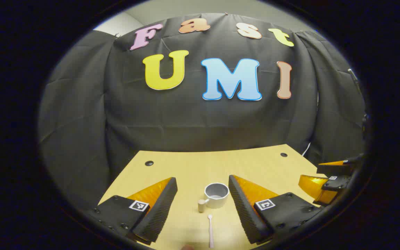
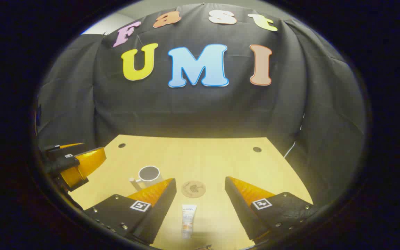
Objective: Put the toothbrush and toothpaste on the desktop into the cup, then pick up the cup and place it on the coaster on the desktop.
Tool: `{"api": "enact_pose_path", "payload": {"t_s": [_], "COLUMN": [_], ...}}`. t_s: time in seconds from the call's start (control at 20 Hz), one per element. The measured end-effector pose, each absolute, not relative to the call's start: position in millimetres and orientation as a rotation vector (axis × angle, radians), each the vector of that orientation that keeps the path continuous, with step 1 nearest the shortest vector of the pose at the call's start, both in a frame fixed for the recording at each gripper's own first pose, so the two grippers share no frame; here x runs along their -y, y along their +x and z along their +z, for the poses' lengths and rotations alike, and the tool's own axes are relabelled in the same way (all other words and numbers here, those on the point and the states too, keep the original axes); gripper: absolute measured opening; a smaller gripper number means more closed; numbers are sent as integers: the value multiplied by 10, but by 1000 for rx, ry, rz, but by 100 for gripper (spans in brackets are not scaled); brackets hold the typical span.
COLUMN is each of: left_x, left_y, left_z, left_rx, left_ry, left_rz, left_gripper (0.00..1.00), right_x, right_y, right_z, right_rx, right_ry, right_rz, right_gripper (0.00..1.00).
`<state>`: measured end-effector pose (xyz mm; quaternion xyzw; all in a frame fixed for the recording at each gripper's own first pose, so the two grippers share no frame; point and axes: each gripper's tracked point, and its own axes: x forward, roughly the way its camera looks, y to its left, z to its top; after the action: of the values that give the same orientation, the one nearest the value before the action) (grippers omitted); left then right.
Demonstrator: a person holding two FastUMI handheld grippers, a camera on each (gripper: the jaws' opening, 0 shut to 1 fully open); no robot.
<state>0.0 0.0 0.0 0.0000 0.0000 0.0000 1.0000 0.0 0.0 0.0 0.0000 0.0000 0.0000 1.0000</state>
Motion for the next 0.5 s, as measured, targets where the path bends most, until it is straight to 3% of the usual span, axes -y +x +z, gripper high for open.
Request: {"api": "enact_pose_path", "payload": {"t_s": [0.05,0.1,0.15,0.2,0.25,0.45,0.5], "left_x": [0,25,56,69,110,148,161], "left_y": [-6,-5,-4,-2,-3,-14,-18], "left_z": [-17,-48,-78,-95,-96,-143,-161], "left_rx": [-10,-24,-38,-45,-50,-69,-77], "left_ry": [2,1,9,17,22,43,43], "left_rz": [-6,-21,-27,-30,-39,-69,-77], "left_gripper": [100,91,100,96,100,100,95], "right_x": [-7,-19,-24,-19,-15,-56,-59], "right_y": [2,5,16,43,70,102,106], "right_z": [-32,-61,-97,-140,-187,-275,-286], "right_rx": [-16,-35,-50,-66,-80,-122,-127], "right_ry": [10,22,35,44,48,64,62], "right_rz": [9,17,25,32,35,55,55], "right_gripper": [90,90,90,89,90,91,88]}}
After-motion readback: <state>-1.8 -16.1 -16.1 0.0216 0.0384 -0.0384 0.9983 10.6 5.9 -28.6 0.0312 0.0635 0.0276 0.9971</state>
